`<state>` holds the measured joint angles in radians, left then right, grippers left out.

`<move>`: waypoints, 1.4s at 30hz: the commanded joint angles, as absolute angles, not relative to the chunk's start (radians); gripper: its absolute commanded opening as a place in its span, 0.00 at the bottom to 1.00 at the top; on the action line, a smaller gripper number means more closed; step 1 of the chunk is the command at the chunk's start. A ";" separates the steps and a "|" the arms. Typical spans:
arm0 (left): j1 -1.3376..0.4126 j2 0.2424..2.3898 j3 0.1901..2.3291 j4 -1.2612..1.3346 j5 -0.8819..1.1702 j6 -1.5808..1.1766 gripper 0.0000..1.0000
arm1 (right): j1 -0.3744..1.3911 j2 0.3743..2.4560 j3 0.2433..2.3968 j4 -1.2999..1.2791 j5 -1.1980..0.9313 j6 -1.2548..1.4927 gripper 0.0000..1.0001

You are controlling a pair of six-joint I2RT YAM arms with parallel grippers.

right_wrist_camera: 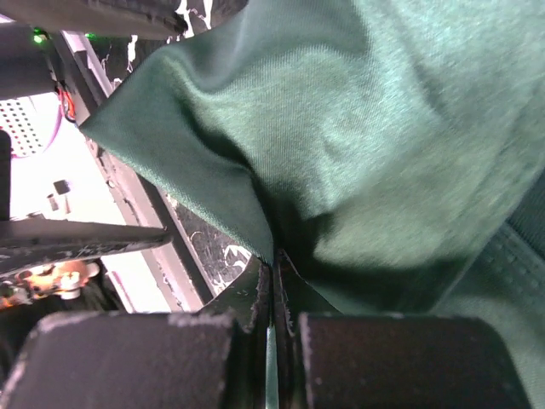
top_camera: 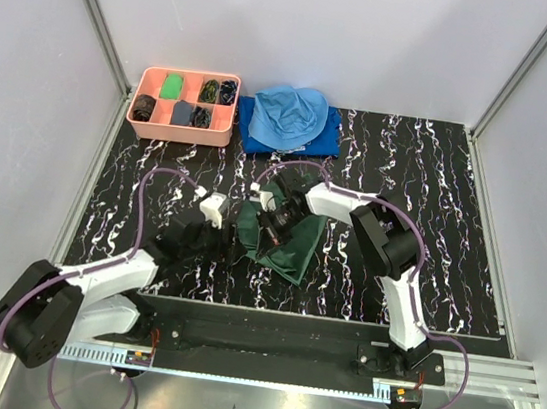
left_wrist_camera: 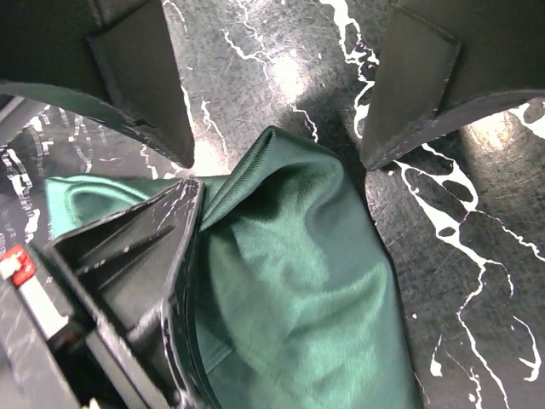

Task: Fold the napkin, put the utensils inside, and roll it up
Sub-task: Roll the napkin with the utensil

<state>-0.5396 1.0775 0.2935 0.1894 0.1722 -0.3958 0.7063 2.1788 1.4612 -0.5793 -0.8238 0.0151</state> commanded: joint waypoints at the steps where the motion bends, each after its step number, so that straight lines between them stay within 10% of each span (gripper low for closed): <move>1: -0.563 1.115 0.350 0.249 0.078 -0.350 0.77 | 0.689 2.221 1.525 -0.627 -0.920 0.005 0.00; 24: -0.583 1.241 0.379 0.396 0.077 -0.259 0.51 | 0.652 2.304 1.571 -0.706 -1.009 -0.055 0.00; 33: -0.583 1.293 0.417 0.325 0.080 -0.273 0.08 | 0.641 2.296 1.591 -0.709 -1.028 -0.052 0.00; 42: -0.584 1.295 0.445 0.238 0.071 -0.316 0.00 | 0.632 2.157 1.574 -0.706 -0.993 -0.037 0.49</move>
<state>-0.5819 1.2915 0.3969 0.2562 0.0814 -0.2989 0.6468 2.2848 1.5581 -0.7048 -1.0103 -0.0319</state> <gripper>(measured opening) 0.016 0.396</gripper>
